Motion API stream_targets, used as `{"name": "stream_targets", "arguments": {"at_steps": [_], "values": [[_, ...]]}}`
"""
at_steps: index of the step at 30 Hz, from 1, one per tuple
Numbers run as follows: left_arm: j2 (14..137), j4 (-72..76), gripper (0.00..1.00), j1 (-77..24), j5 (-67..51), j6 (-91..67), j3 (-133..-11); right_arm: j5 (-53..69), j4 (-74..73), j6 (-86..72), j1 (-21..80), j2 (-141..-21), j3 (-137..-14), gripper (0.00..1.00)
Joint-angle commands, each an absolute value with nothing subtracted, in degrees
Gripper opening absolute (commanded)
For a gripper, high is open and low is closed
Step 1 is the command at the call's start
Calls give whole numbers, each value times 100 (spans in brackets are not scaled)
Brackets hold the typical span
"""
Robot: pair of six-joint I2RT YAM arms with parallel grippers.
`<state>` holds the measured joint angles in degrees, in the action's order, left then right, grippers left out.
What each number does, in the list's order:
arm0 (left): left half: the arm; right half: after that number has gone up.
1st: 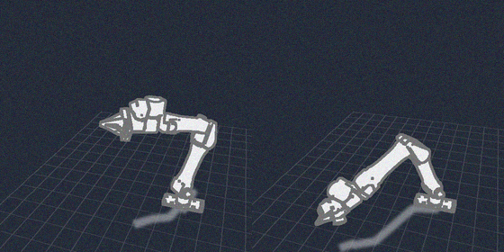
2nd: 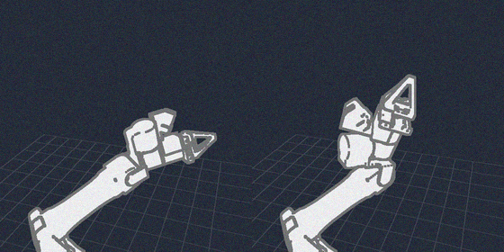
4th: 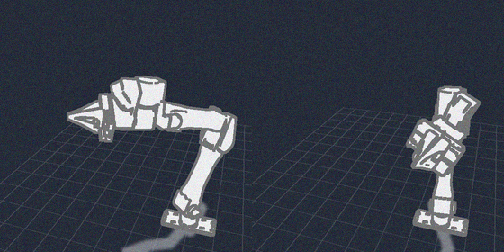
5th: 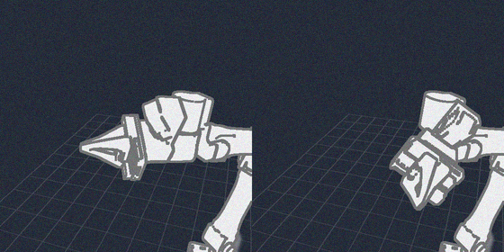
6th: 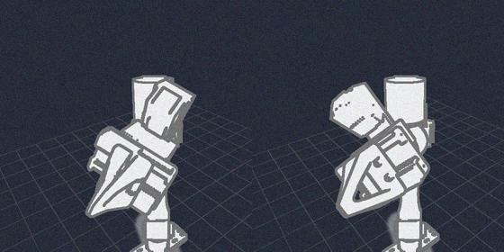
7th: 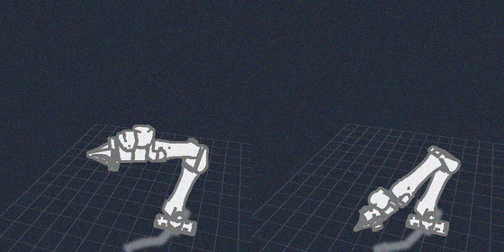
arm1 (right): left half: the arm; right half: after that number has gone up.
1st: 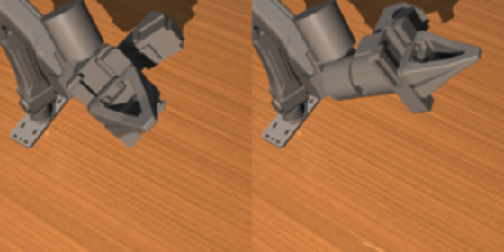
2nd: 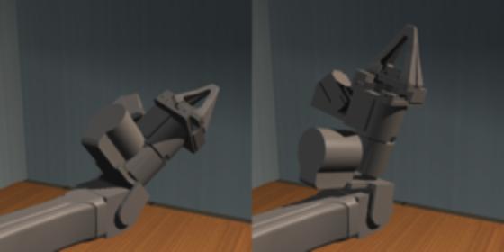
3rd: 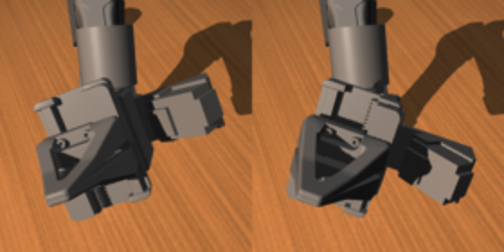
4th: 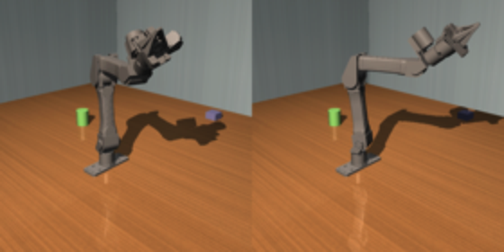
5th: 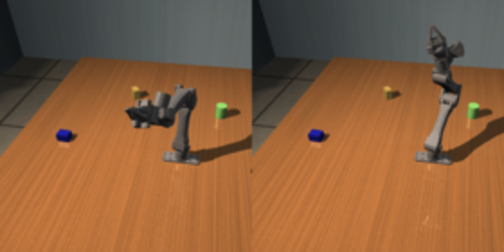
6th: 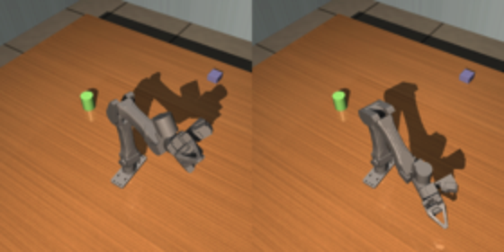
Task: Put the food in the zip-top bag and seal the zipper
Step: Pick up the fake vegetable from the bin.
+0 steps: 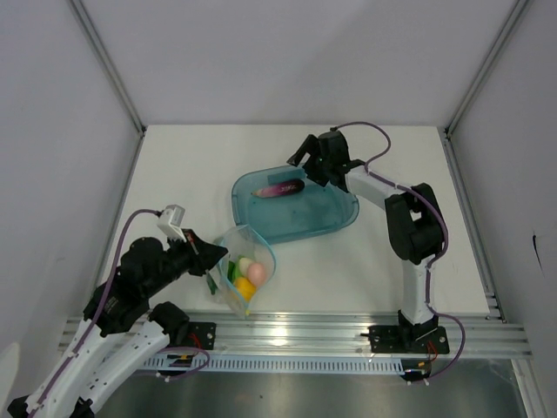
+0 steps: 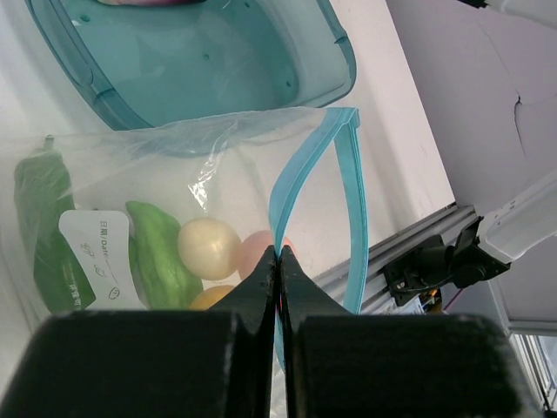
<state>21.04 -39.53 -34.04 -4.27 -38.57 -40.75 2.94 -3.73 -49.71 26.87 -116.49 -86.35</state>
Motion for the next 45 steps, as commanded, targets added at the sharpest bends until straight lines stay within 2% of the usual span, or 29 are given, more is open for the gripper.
{"name": "stream_targets", "arguments": {"at_steps": [1,15,22,31,45], "values": [[2136,-3753,1,-3375,-422,-3850,-3999,633,430,-5492,2619,-11873,-8666,91],[2277,-3639,0,-3375,-440,-3850,-3867,220,914,-5696,2786,-12103,-8104,88],[2241,-3630,1,-3375,-439,-3858,-3815,0,633,-5318,2882,-11840,-7963,88],[2224,-3621,0,-3375,-545,-3885,-3788,-1371,-667,-4685,3322,-11689,-8446,89],[2118,-3744,1,-3375,-563,-3955,-3779,-897,-510,-5818,3349,-12269,-8728,89]]}}
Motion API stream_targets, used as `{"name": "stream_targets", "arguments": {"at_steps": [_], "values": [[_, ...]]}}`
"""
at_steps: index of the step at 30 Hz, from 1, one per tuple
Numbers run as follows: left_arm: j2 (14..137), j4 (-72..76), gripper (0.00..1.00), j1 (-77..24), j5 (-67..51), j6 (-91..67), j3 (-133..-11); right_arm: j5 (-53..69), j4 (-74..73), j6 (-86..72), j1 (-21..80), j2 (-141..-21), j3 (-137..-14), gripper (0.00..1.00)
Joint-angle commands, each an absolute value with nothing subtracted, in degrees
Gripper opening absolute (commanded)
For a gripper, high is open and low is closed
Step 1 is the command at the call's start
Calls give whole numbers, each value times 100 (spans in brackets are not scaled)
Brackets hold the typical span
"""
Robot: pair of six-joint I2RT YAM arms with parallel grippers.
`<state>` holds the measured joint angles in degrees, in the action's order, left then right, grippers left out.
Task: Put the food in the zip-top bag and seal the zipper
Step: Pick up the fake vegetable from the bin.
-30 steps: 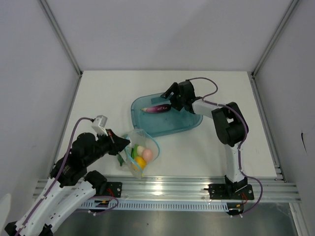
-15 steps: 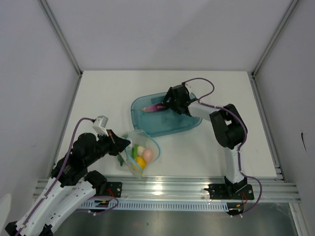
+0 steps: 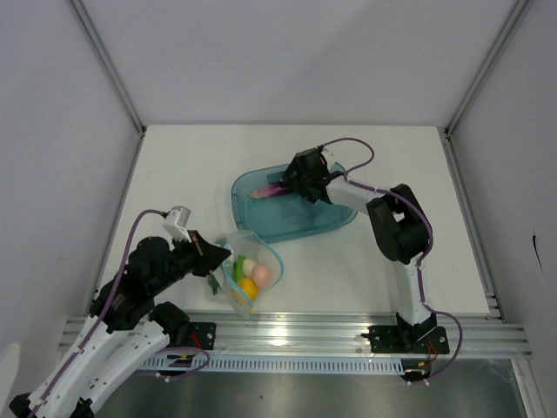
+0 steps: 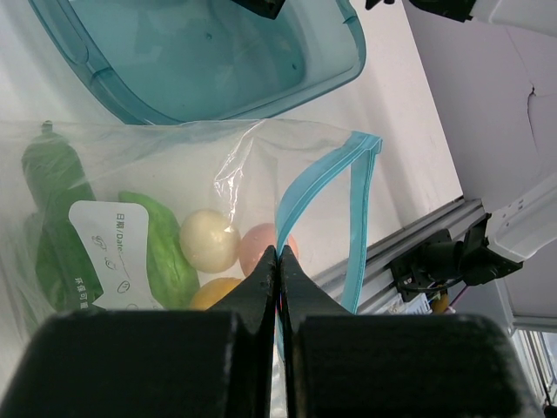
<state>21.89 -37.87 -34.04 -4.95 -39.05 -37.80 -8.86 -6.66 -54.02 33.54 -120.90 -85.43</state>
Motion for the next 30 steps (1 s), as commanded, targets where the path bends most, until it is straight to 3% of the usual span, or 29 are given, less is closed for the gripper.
{"name": "stream_targets", "arguments": {"at_steps": [1,10,18,21,27,30], "values": [[2118,-3762,1,-3366,-545,-3946,-3771,-853,-458,-5897,3340,-12330,-8710,89],[2188,-3727,0,-3375,-518,-3920,-3779,-852,-273,-6345,3322,-12463,-8684,88],[2188,-3665,1,-3375,-536,-3920,-3683,-843,-176,-6635,3305,-12604,-8526,78],[2215,-3630,1,-3375,-606,-3946,-3612,-835,-70,-6811,3331,-12604,-8359,67],[2197,-3604,0,-3375,-624,-3964,-3621,-747,299,-6803,3322,-12577,-8165,20],[2197,-3604,1,-3375,-615,-3955,-3630,-677,535,-6741,3331,-12446,-7990,6]]}}
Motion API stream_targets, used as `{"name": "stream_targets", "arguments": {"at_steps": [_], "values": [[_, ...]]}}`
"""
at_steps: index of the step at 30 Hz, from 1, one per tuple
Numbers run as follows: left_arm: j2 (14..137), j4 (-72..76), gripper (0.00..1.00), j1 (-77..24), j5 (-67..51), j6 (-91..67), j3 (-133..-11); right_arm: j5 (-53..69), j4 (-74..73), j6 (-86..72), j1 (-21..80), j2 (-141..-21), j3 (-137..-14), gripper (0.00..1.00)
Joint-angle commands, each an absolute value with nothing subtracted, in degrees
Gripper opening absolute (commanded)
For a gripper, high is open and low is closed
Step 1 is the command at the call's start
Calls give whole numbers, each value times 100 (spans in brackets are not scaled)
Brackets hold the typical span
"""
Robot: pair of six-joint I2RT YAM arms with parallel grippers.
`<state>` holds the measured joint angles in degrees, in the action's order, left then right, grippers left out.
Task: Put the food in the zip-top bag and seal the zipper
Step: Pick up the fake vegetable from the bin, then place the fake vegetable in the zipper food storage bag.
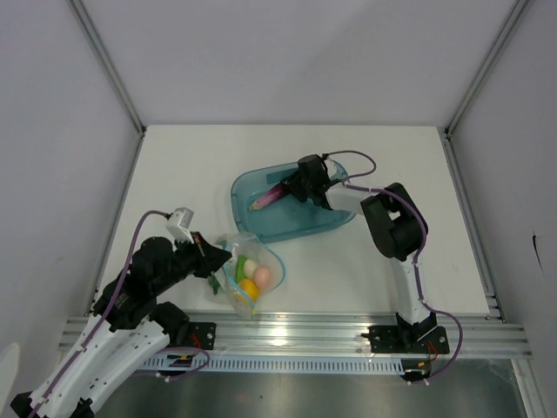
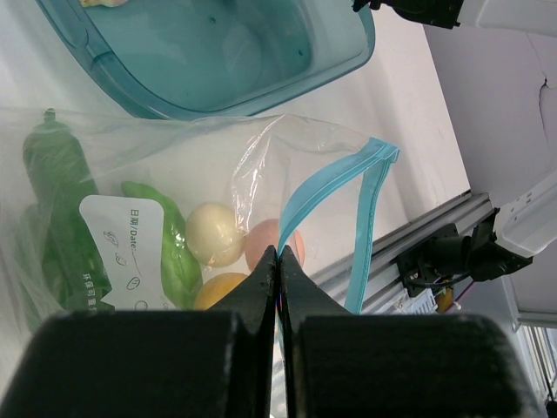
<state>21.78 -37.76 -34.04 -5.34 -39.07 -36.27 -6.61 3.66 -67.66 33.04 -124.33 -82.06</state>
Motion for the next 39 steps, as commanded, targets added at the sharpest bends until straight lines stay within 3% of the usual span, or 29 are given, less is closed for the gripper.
{"name": "stream_targets", "arguments": {"at_steps": [1,9,20,31,39], "values": [[2197,-3621,1,-3375,-615,-3964,-3621,-642,623,-6733,3331,-12393,-7841,3],[2171,-3612,0,-3375,-624,-3981,-3630,-545,1028,-6478,3366,-11691,-7278,0],[2232,-3401,1,-3375,-817,-4096,-3621,-1511,661,-5117,3594,-9162,-6531,0],[2241,-3314,1,-3375,-844,-4069,-3744,-3153,-254,-3200,4824,-6488,-5697,0],[2268,-3349,1,-3375,-835,-4034,-3815,-3208,-615,-2997,5764,-5020,-5037,0]]}}
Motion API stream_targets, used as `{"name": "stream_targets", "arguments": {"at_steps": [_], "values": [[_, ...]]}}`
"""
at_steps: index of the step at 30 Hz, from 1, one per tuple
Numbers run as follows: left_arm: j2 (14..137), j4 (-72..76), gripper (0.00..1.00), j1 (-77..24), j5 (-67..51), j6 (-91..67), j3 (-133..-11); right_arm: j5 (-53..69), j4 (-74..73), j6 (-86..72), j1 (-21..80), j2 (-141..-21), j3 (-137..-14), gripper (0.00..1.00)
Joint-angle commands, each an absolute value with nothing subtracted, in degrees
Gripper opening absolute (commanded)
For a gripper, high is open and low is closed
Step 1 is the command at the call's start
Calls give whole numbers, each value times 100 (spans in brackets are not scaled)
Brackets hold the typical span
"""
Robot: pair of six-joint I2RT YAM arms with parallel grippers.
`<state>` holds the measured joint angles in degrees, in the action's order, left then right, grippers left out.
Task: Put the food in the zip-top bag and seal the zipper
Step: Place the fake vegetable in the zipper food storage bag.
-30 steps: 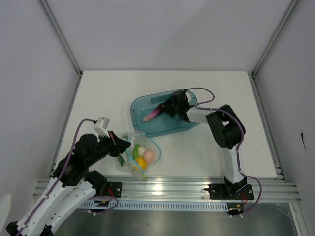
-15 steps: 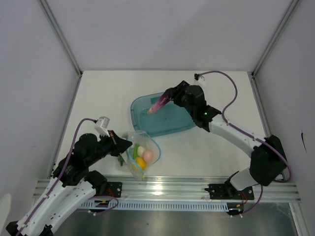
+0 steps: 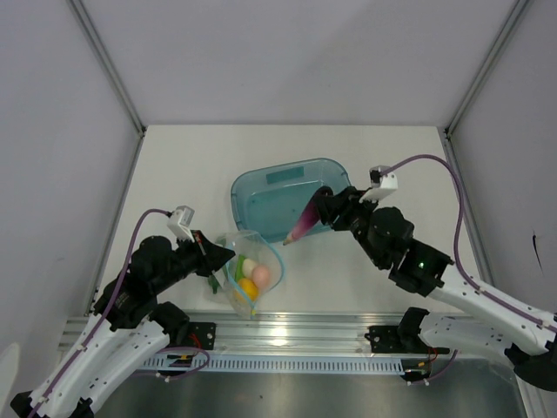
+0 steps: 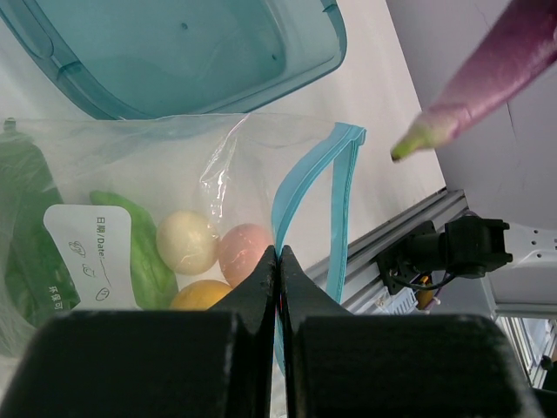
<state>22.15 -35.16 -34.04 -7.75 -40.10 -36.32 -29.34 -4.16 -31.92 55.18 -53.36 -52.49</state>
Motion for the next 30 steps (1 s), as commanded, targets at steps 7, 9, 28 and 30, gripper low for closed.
{"name": "stream_targets", "arguments": {"at_steps": [7,9,28,30], "values": [[2276,-3340,1,-3375,-870,-4061,-3823,-2796,-354,-3068,6143,-4474,-4606,0],[2294,-3340,1,-3375,-870,-4061,-3841,-2236,-72,-2928,6205,-4491,-4448,0],[2303,-3401,1,-3375,-1125,-4210,-4051,-1722,2731,-1766,6812,-6414,-4412,0],[2294,-3410,0,-3375,-1134,-4219,-4069,-1732,2916,-1767,6812,-6574,-4395,0]]}}
